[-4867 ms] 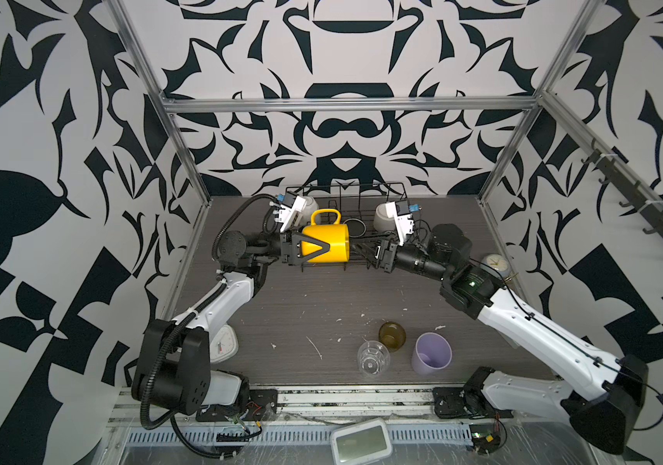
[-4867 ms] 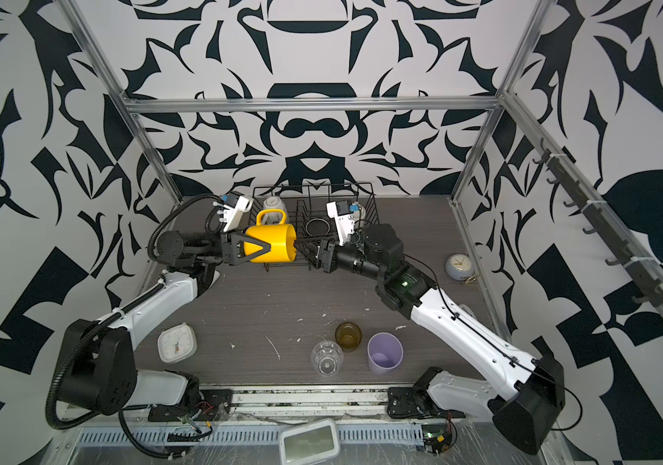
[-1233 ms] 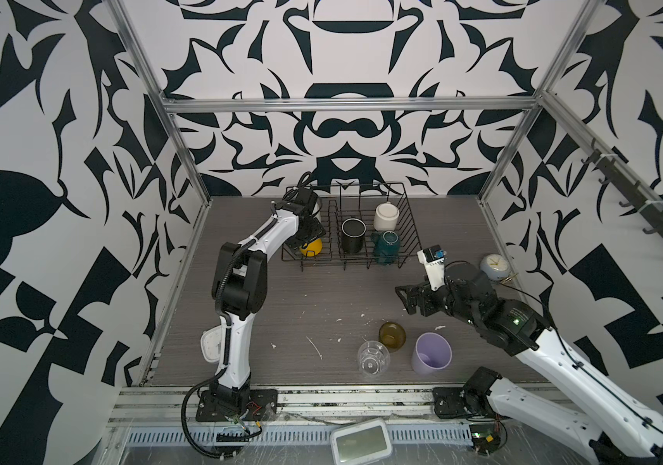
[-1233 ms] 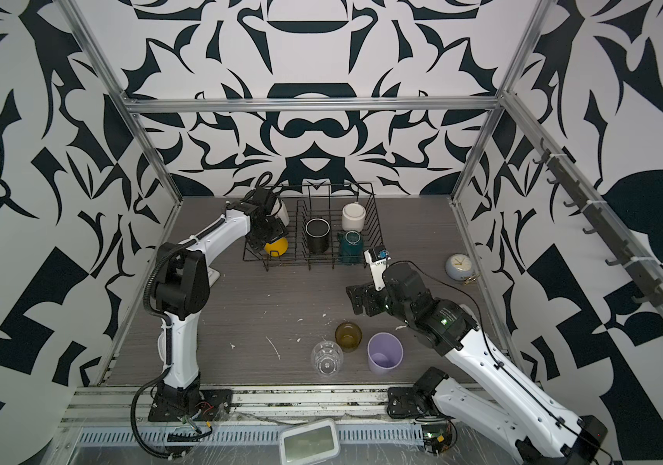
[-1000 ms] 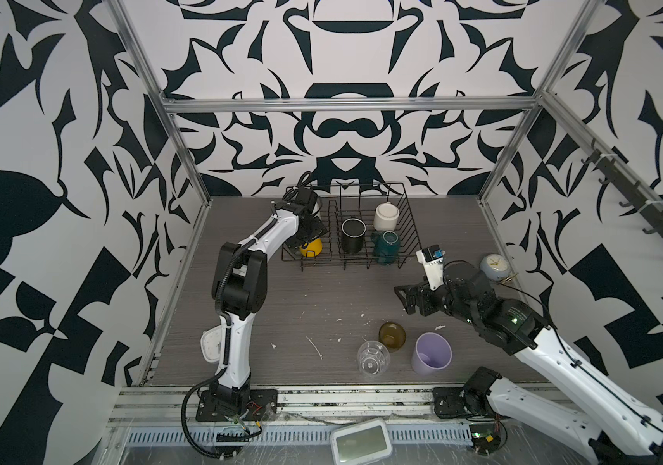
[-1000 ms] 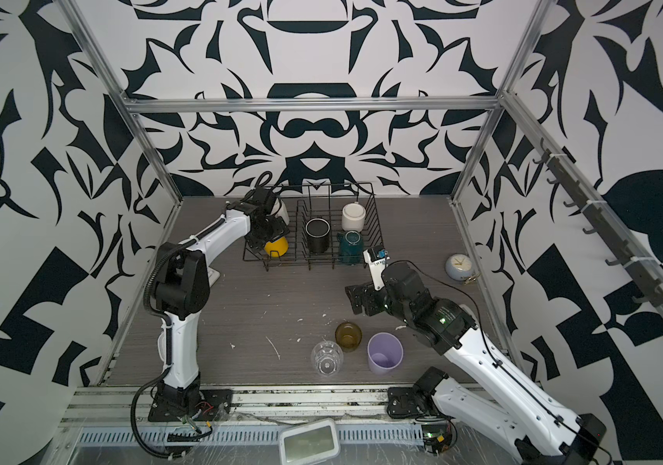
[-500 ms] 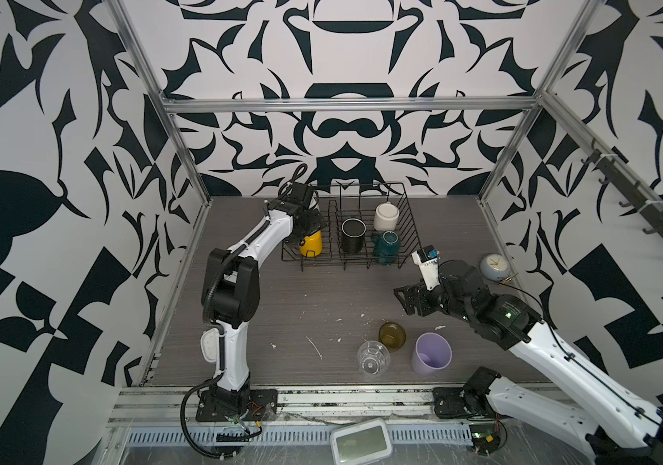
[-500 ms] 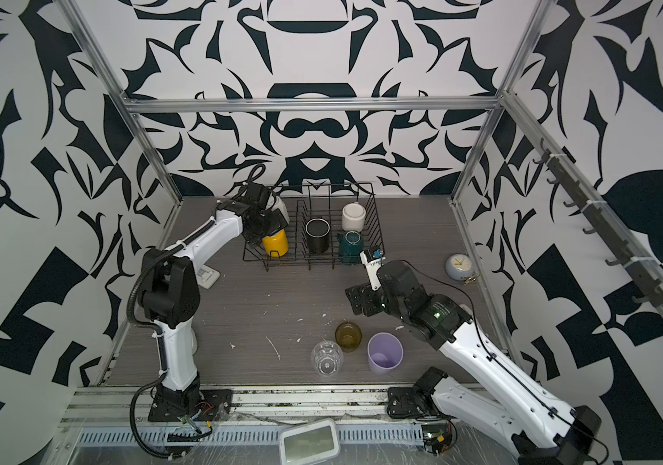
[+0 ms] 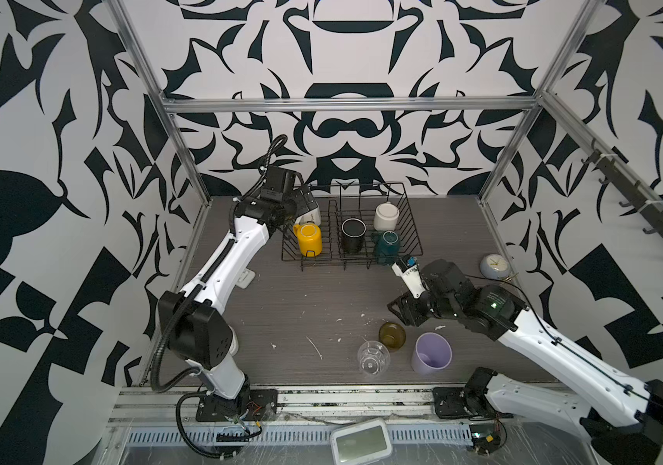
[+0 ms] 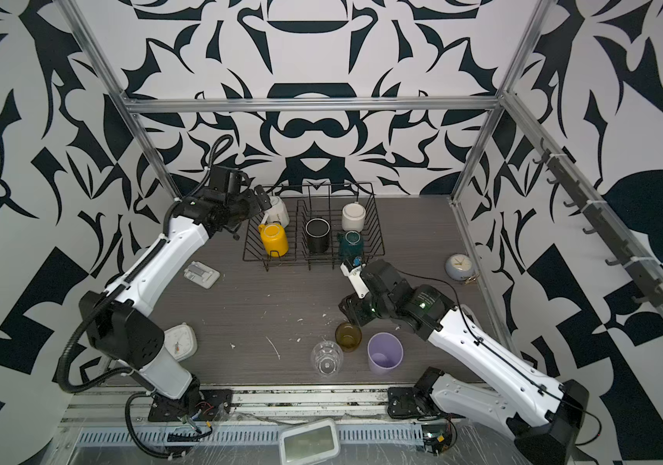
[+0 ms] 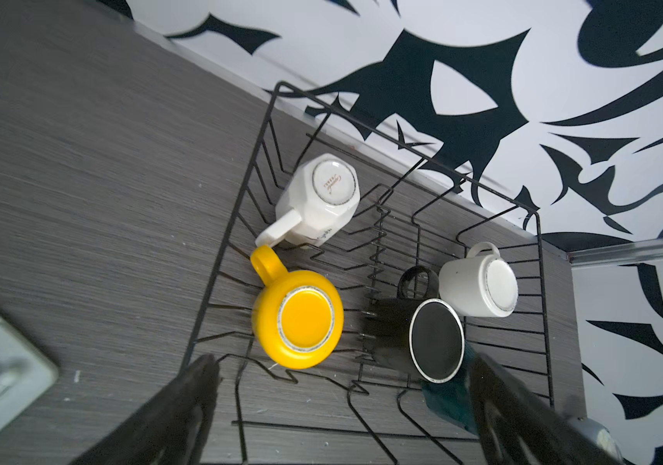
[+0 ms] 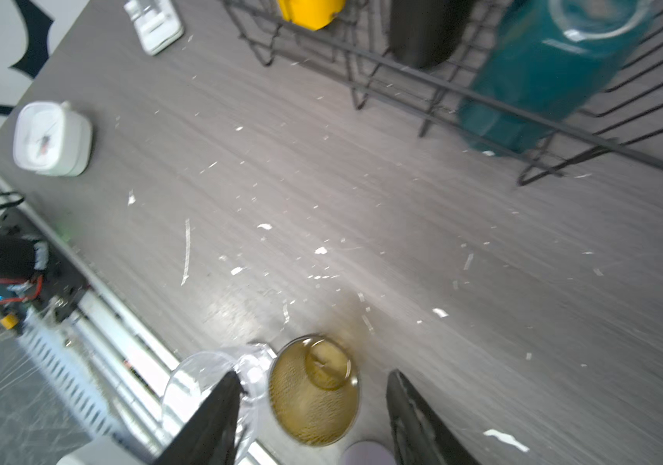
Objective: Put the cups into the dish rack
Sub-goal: 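Open and raise the left gripper while the right gripper reaches the clear cup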
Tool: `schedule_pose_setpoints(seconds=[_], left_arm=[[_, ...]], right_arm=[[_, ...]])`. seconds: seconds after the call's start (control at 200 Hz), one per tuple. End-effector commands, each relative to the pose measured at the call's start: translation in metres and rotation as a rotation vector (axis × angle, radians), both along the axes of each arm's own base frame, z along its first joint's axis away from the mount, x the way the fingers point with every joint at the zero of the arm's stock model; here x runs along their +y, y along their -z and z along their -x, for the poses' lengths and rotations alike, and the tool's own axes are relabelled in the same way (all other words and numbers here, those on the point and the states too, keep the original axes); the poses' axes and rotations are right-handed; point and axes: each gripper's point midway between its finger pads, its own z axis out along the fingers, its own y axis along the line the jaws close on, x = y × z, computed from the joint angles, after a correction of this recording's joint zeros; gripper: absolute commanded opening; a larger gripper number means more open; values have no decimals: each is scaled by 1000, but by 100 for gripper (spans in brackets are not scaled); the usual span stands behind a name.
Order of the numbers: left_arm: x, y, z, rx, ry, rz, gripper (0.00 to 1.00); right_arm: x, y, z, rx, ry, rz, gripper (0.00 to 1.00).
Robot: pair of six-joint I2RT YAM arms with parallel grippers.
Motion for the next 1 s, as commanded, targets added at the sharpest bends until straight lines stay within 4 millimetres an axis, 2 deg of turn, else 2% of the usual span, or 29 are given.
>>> schedule_pose_setpoints(seconds=[0.0,0.16,0.26,0.3,0.32,0.59,0.74,1.0], left_arm=[[24,-32,12,-114,-3,-115,99],[50,-61,34,-233,-1,-180,99],[70,-67,46,-282,-11,-208,99],[78,-62,48,-273,-13,-216,99],[84,-71,56,-298,-21,-210,99],[130,-51,77,-305,-57,-134,100],[141,-41,81,-296,-71,-148,99],[147,-28,83,-285,-66,-150,99]], right_arm=[[9,-7,10,-23,-49,51,59],[15,10,20,13,-56,124,56],[19,19,25,29,-58,155,54],[21,23,28,37,-62,171,53],[22,25,29,44,-64,179,52],[35,42,46,64,-113,307,47],[41,48,49,67,-124,347,46],[48,59,51,69,-148,402,46]])
